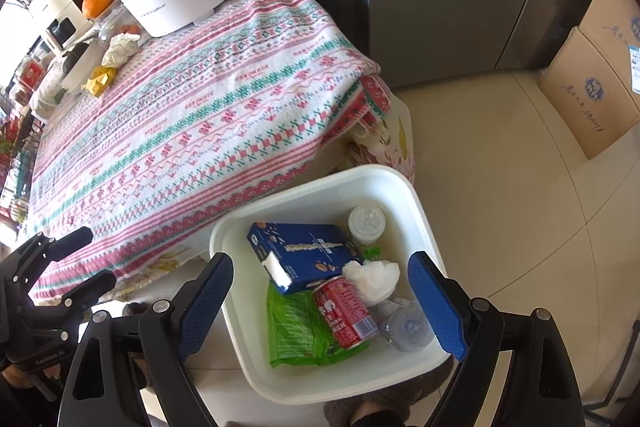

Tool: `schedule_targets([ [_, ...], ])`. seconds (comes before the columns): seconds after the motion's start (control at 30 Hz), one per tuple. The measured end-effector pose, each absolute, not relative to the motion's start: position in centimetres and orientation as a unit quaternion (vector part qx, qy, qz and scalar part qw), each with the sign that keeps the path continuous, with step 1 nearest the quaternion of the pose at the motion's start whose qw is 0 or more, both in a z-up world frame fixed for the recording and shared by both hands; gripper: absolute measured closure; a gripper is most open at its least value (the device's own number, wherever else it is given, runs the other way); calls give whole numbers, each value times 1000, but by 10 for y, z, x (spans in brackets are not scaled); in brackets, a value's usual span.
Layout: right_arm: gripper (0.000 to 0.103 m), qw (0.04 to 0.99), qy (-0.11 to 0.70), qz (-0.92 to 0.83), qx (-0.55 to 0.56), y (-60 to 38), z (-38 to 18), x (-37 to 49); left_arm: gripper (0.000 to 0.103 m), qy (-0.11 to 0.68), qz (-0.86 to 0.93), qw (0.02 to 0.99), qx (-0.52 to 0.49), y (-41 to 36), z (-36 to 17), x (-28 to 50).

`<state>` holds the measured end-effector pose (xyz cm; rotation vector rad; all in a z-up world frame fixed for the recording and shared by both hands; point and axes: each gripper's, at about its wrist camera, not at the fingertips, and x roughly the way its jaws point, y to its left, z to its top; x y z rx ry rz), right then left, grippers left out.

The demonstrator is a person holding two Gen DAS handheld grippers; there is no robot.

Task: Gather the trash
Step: 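Move both open grippers from the bin back toward the table, then grasp the yellow snack wrappers on the tablecloth with the left gripper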

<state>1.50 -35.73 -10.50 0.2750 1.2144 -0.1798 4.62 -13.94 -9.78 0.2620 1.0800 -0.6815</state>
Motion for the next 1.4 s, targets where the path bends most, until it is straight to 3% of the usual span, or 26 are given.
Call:
schedule_targets([
  [0.37, 13, 825, 549, -56, 122, -313, -91, 55, 23, 493, -214, 841, 60, -58, -78, 112],
  [0.73, 13, 838, 530, -42, 124, -269, -91, 103, 22, 451, -99, 884, -73, 32, -94, 218],
  [1.03, 13, 835, 534, -40, 123, -255, -99, 126, 25, 442, -74, 879, -166, 37, -121, 293],
  [1.13, 13, 841, 527, -50, 114, -255, -99, 133, 31, 446, -69, 876, -170, 30, -129, 313],
  [1.23, 13, 843, 524, -55, 111, -254, -101, 139, 44, 453, -59, 872, -173, 28, -136, 329],
  [1.33, 13, 844, 522, -62, 108, -252, -103, 144, 73, 470, -57, 860, -191, 30, -147, 341],
  [1.37, 13, 844, 521, -63, 107, -251, -103, 145, 90, 476, -63, 854, -201, 32, -151, 343],
  [1.4, 13, 845, 521, -63, 106, -249, -104, 147, 92, 478, -64, 851, -208, 35, -153, 343],
])
